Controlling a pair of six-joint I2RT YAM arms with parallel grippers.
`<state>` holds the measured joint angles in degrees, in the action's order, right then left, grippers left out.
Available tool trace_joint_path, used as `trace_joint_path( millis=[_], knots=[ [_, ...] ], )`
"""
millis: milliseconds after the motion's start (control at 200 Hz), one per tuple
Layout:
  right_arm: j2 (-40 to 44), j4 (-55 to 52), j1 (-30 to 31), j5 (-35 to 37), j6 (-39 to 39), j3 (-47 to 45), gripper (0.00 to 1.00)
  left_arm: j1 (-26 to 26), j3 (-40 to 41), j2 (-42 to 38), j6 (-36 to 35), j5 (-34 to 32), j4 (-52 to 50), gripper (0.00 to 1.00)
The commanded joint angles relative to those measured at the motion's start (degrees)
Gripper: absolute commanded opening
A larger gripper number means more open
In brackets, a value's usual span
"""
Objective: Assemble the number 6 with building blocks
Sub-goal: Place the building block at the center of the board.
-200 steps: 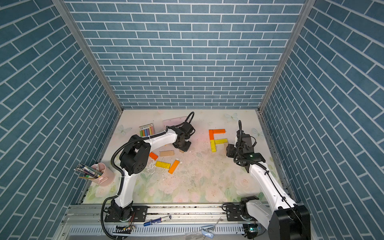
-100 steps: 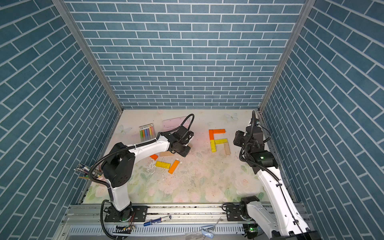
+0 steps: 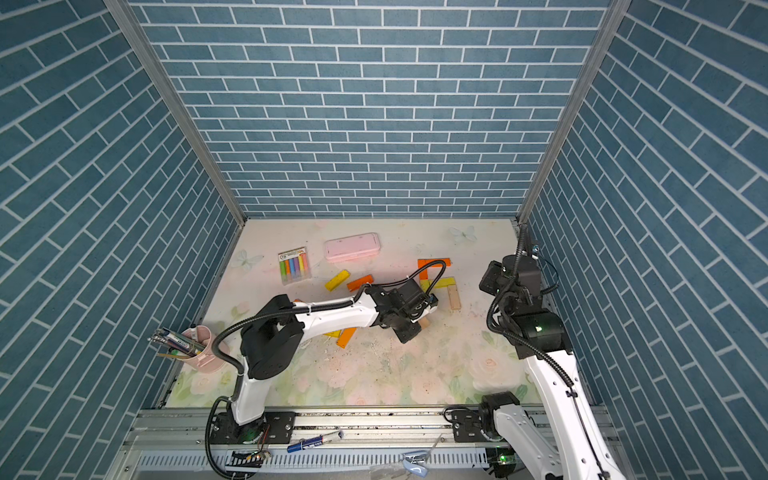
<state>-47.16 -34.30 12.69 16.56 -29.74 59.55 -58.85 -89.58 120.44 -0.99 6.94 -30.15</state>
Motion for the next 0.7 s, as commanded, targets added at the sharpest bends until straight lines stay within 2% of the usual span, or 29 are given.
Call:
trace_joint_path(
  millis=[0,170,270,345,555,695],
  knots=[
    [0.51,-2.64,-0.18,2.32,-1.49,1.37,0.49,-0.39,-4.92,3.99,-1.2,0.51,-3.38,0.22],
    [-0.14,-4.0,-0.21,2.71,-0.14,2.28,0.49,-0.83,-10.48,9.19,-1.55,0.82,-5.83,0.24],
    [-0.7,-4.73,-0.16,2.91,1.42,3.81,0.5,-0.78,-12.19,10.25,-1.55,0.82,-7.06,0.31],
    [-1.62,-5.86,-0.2,2.3,3.12,6.05,0.52,-0.81,-13.59,9.54,-0.94,-0.32,-8.34,0.45],
    [-6.08,-9.39,-0.2,-2.75,8.45,14.01,0.57,1.08,-11.6,-0.8,0.97,-0.39,-9.52,0.52],
    [-7.15,-9.37,-0.14,-5.8,11.06,15.29,0.7,4.25,-4.24,-11.62,2.37,-0.52,-9.3,0.66]
  ],
)
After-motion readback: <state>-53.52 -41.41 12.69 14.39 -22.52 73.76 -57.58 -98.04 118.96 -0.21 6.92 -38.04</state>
